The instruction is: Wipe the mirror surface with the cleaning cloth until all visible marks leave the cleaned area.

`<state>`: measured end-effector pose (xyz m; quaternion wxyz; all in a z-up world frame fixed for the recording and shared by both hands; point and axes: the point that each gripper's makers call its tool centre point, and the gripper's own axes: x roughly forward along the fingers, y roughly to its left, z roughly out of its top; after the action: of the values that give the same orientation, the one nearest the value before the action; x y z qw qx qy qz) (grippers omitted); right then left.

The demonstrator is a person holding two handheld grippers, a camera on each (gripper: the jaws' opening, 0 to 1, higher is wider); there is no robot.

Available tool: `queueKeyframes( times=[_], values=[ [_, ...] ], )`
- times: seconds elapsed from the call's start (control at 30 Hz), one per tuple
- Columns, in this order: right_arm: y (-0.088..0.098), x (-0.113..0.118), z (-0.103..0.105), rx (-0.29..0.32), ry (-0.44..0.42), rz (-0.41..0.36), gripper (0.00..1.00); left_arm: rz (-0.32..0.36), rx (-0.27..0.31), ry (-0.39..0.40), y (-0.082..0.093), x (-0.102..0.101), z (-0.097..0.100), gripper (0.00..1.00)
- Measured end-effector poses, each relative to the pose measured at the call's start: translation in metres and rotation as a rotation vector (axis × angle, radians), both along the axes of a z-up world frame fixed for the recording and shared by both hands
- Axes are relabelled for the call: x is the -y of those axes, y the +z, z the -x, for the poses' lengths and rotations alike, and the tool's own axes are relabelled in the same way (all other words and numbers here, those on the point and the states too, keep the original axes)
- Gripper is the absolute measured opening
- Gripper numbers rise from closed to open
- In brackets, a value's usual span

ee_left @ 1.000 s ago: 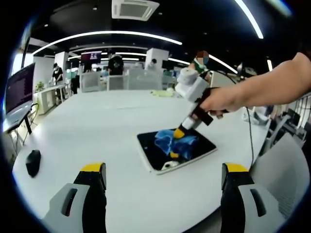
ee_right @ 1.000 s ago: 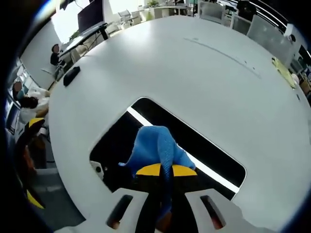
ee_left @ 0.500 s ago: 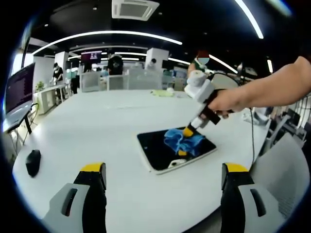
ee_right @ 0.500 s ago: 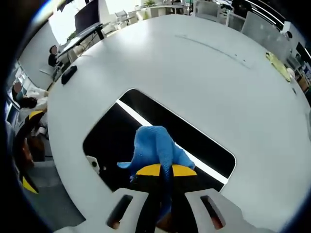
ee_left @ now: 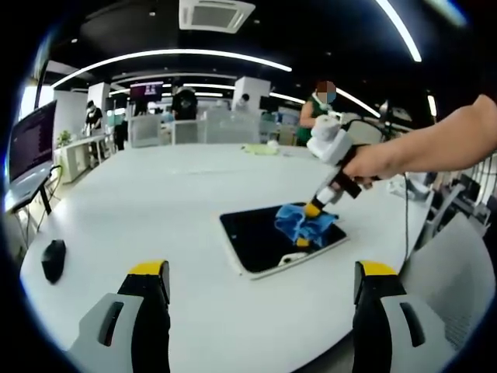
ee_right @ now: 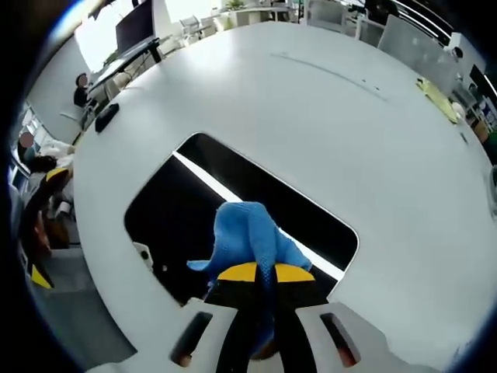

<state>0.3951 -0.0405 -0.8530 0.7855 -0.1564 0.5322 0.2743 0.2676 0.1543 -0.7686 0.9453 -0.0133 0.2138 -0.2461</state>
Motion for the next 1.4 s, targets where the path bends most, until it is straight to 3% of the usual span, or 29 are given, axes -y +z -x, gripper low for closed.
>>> queueKeyframes(
  times=[0.7, 1.4],
  values=[
    [-0.002, 0.042, -0.001, -0.016, -0.047, 0.014, 0.01, -0.005, -0.005, -0.003, -0.001, 0.0, 0.001, 0.99],
    [-0.002, 0.045, -0.001, -0.023, -0.065, 0.005, 0.01, -0.033, -0.005, -0.035, -0.004, 0.004, 0.002, 0.99]
  ],
)
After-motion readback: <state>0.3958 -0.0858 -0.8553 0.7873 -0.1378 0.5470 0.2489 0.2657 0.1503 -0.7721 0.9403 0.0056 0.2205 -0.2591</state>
